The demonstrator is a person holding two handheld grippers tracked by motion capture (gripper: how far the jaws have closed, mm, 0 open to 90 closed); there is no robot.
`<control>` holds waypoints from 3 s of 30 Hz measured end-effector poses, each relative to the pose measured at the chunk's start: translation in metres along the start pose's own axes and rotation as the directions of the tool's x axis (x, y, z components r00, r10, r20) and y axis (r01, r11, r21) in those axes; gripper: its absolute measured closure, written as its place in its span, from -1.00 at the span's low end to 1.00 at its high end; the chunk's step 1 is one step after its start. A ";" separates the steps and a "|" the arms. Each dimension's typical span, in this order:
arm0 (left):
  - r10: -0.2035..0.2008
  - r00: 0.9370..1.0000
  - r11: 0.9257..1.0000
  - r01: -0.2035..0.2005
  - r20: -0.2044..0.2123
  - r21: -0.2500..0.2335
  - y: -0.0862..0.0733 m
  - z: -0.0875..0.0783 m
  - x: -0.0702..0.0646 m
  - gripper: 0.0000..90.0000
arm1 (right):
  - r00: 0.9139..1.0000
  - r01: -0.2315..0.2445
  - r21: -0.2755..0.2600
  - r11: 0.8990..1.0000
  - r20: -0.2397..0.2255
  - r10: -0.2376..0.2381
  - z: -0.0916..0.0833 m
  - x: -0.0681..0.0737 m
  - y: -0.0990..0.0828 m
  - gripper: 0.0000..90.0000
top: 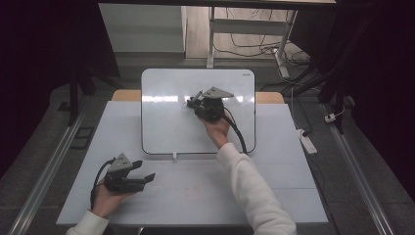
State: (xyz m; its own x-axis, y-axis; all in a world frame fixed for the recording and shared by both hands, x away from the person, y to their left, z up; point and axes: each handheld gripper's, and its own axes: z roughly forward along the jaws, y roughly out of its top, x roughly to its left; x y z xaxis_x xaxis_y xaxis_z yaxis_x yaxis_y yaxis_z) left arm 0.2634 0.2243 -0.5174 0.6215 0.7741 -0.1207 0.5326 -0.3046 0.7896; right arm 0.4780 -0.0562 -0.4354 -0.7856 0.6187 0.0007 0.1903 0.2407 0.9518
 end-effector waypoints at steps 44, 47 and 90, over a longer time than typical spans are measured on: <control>0.006 1.000 1.000 -0.006 -0.001 -0.007 0.000 -0.002 -0.001 -0.38 | 0.997 0.053 0.061 0.997 -0.068 -0.049 0.005 0.016 -0.008 0.71; 0.004 1.000 1.000 -0.004 -0.004 -0.008 0.000 -0.003 -0.001 -0.38 | 0.996 0.033 0.089 0.996 -0.084 -0.026 0.001 0.017 -0.012 0.71; 0.040 0.998 0.991 -0.046 -0.051 -0.126 0.013 -0.016 -0.014 -0.35 | 0.946 -0.014 0.217 0.976 -0.312 0.083 -0.109 0.048 -0.066 0.71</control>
State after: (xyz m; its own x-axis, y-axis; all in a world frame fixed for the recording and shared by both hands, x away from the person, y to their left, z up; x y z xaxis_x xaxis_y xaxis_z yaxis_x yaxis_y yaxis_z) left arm 0.2521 0.2180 -0.4962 0.6122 0.7886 -0.0588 0.4268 -0.2669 0.8641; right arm 0.3634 -0.1234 -0.4645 -0.9115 0.3721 0.1753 0.3244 0.3882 0.8626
